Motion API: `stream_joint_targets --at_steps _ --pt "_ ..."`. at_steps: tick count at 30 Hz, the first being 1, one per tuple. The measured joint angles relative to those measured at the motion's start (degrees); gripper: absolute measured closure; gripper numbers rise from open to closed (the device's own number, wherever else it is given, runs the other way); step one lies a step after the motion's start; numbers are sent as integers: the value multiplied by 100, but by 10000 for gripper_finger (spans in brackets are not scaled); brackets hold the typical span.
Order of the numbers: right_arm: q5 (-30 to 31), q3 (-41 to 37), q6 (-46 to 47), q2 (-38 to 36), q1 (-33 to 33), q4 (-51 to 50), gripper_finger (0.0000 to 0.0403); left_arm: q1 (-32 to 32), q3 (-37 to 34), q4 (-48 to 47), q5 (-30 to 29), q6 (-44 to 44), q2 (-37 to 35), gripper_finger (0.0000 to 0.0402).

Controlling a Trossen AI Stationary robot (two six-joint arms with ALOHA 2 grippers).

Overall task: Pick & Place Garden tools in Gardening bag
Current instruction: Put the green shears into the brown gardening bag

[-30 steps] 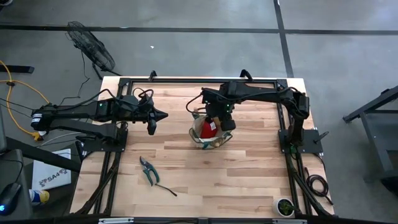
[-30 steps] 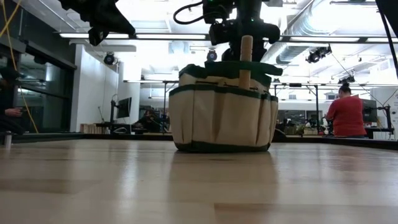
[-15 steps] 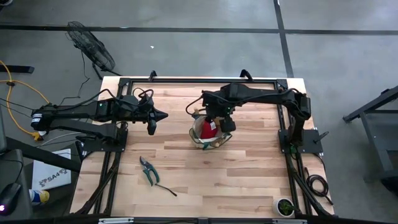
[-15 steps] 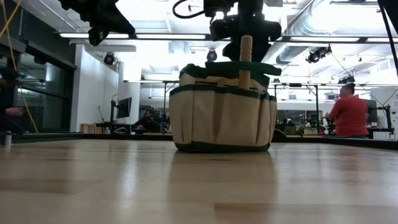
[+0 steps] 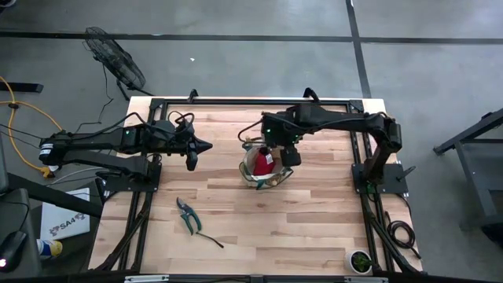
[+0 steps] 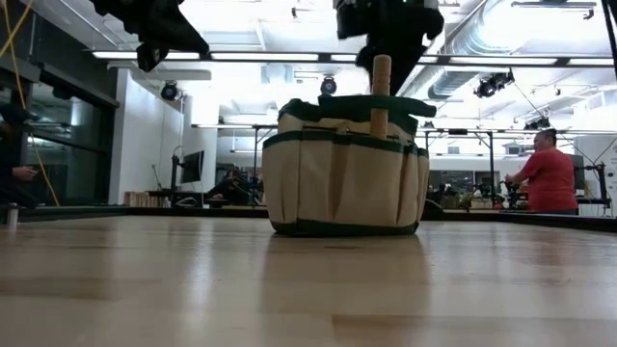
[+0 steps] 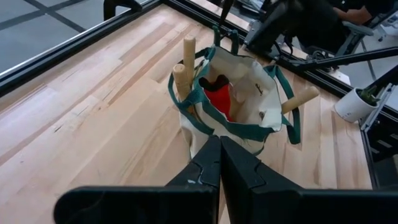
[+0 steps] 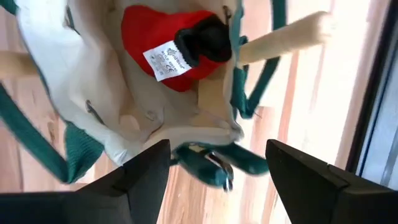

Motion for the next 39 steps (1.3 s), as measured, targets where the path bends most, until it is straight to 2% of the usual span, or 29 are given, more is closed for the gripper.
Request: stream_joint_targets --at_steps 6,20,27,31,39 --pt "-23 0 582 -463 4 33 146 0 0 6 93 -2 0 402" --pt "21 0 2941 -994 50 -138 146 0 0 0 244 -46 1 402" --pt "-31 -57 3034 -999 453 99 147 0 0 0 242 -39 2 402" --pt "-34 -462 3195 -1130 658 675 147 0 0 -6 268 -37 0 402" --pt "-143 -1869 3999 -1814 927 2248 147 0 0 -20 272 14 2 402"
